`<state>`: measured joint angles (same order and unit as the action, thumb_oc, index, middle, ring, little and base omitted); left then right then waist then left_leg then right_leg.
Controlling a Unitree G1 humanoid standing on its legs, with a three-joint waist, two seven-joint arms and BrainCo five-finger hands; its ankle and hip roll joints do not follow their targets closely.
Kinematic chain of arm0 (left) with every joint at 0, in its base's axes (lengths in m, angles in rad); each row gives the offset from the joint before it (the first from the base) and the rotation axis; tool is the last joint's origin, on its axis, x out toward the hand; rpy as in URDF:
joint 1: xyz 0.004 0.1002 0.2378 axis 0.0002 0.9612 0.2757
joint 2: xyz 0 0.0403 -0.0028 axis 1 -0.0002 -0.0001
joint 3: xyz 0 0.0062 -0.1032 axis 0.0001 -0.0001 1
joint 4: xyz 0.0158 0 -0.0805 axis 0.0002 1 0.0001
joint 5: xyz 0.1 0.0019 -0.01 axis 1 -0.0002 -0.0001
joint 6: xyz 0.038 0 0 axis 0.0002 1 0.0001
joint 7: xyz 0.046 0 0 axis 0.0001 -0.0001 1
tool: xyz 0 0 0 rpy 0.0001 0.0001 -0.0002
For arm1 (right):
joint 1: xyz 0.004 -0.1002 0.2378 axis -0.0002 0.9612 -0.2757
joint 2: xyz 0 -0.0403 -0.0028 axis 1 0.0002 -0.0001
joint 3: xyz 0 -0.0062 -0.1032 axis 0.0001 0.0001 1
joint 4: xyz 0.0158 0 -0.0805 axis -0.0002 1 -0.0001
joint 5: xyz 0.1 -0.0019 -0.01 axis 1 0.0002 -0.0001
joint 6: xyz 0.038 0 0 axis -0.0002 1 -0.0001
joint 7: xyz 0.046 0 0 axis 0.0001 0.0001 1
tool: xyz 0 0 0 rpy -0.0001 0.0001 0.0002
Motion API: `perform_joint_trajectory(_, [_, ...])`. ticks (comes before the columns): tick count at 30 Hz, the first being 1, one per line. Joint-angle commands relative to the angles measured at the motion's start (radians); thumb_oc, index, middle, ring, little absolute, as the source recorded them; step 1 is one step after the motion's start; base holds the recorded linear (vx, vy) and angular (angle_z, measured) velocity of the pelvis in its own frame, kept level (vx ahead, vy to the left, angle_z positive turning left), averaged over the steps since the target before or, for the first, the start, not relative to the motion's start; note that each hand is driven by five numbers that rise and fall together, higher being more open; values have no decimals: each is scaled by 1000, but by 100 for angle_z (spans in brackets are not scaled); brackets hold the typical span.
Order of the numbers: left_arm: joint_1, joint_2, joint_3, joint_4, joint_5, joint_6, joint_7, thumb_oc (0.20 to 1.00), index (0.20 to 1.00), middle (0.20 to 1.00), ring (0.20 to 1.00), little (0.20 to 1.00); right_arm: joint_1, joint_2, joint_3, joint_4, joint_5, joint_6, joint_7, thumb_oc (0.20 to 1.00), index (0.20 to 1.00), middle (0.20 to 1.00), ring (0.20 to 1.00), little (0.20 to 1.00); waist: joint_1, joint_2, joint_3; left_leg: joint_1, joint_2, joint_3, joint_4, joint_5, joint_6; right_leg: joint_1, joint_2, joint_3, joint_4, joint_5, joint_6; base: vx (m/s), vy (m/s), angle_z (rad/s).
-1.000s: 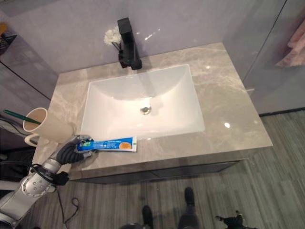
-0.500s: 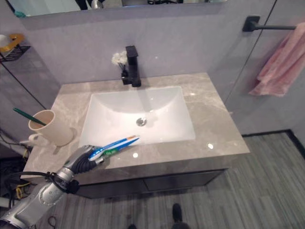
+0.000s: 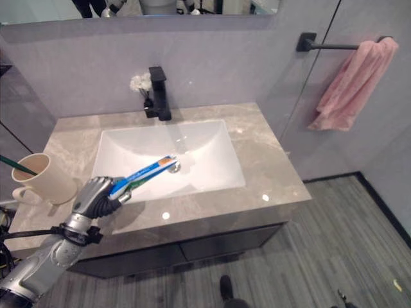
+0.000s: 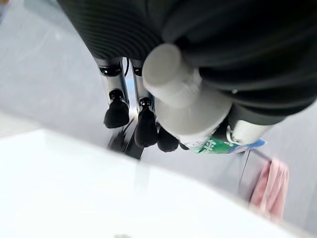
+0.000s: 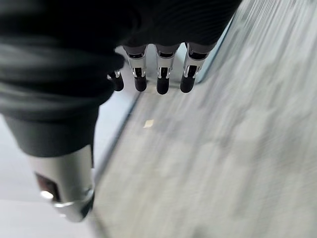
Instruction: Put brush and paste in cup on sink, flatten towel.
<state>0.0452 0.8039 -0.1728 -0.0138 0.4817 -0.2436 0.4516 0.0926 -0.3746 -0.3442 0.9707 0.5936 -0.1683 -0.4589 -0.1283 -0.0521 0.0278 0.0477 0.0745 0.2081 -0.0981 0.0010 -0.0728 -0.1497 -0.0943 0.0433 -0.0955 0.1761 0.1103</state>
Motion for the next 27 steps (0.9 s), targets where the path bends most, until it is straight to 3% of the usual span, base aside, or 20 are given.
perform_joint_trajectory(1, [-127,5,111,-42,42,-3,147,200,200,200,200,200,-25,-78,-21,-159,-142,-81,-146,1000,1000,1000,1000,1000,-21,16,-6,37,50,18,11,-42,-24,62,-76,32,8,-67,98,42,0,-10])
perform_joint_trajectory(4, [-161,3,121,-70,78,-1,190,200,200,200,200,200,-38,-89,-40,-314,-215,-94,-219,1000,1000,1000,1000,1000,-30,22,-13,42,50,19,11,-46,-23,66,-74,33,8,-67,97,0,-2,-4])
perform_joint_trajectory(5, [-184,6,133,-89,109,6,213,200,200,200,200,200,-45,-116,-51,-467,-304,-98,-247,1000,1000,1000,1000,1000,-39,27,-17,49,50,21,11,-49,-21,72,-74,36,8,-70,96,8,4,-7])
perform_joint_trajectory(8, [-235,21,148,-124,150,15,234,200,200,200,200,200,-69,-126,-60,-688,-381,-109,-255,1000,1000,1000,1000,1000,-46,34,-25,55,49,24,11,-51,-19,75,-72,42,8,-70,94,7,0,-8])
perform_joint_trajectory(9, [-254,27,150,-135,153,12,236,200,200,200,200,200,-91,-123,-44,-745,-354,-140,-226,1000,1000,1000,1000,1000,-46,36,-27,55,48,25,11,-51,-18,74,-72,45,8,-69,95,-16,-8,-6])
perform_joint_trajectory(10, [-281,34,153,-144,151,16,240,200,200,200,200,200,-126,-95,-20,-809,-211,-217,-159,1000,1000,1000,1000,1000,-48,36,-25,57,48,26,11,-50,-18,74,-72,47,8,-68,94,-10,-5,-7])
perform_joint_trajectory(11, [-281,35,153,-143,151,16,240,200,200,200,200,200,-126,-95,-21,-807,-210,-218,-157,1000,1000,1000,1000,1000,-48,35,-25,57,48,26,11,-50,-18,75,-73,47,8,-69,94,-21,-10,-7])
perform_joint_trajectory(14, [-382,101,142,-147,119,10,189,200,200,200,200,200,-234,-149,197,-1030,87,-244,193,1000,1000,1000,1000,1000,-26,39,-29,69,44,30,11,-51,-20,84,-73,50,8,-76,94,-28,-13,-5])
perform_joint_trajectory(16, [-499,118,50,-160,75,12,143,200,200,200,200,200,-401,-121,445,-1089,568,-222,489,1000,1000,1000,1000,1000,15,31,-36,67,44,20,11,-36,-25,94,-80,36,8,-75,87,-34,-45,1])
perform_joint_trajectory(21, [-505,152,23,-200,72,3,116,200,200,200,200,200,-584,-161,653,-1084,498,-150,486,1000,1000,1000,1000,1000,50,28,-33,67,40,10,11,-30,-27,104,-85,25,8,-74,82,-6,-12,17])
perform_joint_trajectory(24, [-498,166,-3,-230,69,-1,111,200,200,200,200,200,-701,-141,788,-1074,525,-109,508,1000,1000,1000,1000,1000,73,26,-27,65,39,2,11,-26,-27,110,-88,15,8,-75,79,-2,-6,8])
perform_joint_trajectory(27, [-506,181,-21,-244,68,-3,107,200,200,200,200,200,-759,-97,835,-1040,547,-106,512,1000,1000,1000,1000,1000,85,27,-25,63,38,-4,11,-23,-27,114,-89,8,8,-76,76,6,-6,3])
